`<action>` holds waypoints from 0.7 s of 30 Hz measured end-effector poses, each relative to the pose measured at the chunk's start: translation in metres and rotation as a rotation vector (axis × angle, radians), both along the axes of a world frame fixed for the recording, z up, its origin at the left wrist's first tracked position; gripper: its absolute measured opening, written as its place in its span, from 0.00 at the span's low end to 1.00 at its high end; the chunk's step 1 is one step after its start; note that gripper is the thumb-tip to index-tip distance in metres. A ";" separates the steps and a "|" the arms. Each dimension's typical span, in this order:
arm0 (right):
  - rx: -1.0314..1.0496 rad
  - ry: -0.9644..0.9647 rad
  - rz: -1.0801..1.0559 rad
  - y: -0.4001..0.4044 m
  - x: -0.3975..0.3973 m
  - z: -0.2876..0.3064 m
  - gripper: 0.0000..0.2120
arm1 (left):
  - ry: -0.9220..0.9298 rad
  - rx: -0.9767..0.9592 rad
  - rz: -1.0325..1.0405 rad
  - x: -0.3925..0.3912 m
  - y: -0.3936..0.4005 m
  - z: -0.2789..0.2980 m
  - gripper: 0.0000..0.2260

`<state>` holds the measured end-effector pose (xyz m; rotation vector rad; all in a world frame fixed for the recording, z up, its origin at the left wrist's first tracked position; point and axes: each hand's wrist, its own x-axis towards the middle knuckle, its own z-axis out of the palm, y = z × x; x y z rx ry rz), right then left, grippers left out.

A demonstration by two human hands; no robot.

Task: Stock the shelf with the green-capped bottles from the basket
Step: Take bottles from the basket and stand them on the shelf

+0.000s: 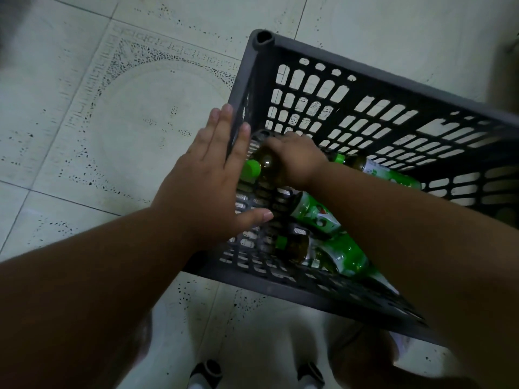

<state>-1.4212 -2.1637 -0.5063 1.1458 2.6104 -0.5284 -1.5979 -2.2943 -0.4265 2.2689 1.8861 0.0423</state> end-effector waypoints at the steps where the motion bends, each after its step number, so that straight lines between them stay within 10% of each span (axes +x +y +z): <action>1: -0.043 0.082 -0.090 -0.004 0.004 0.008 0.33 | -0.005 0.002 0.001 0.000 0.000 0.000 0.53; 13: -0.352 0.786 -0.821 -0.084 0.060 0.156 0.31 | 0.095 -0.307 0.047 0.015 -0.004 0.056 0.58; 21: -0.115 1.039 -0.875 -0.156 0.104 0.291 0.25 | -0.426 -0.164 0.074 0.092 -0.060 0.175 0.50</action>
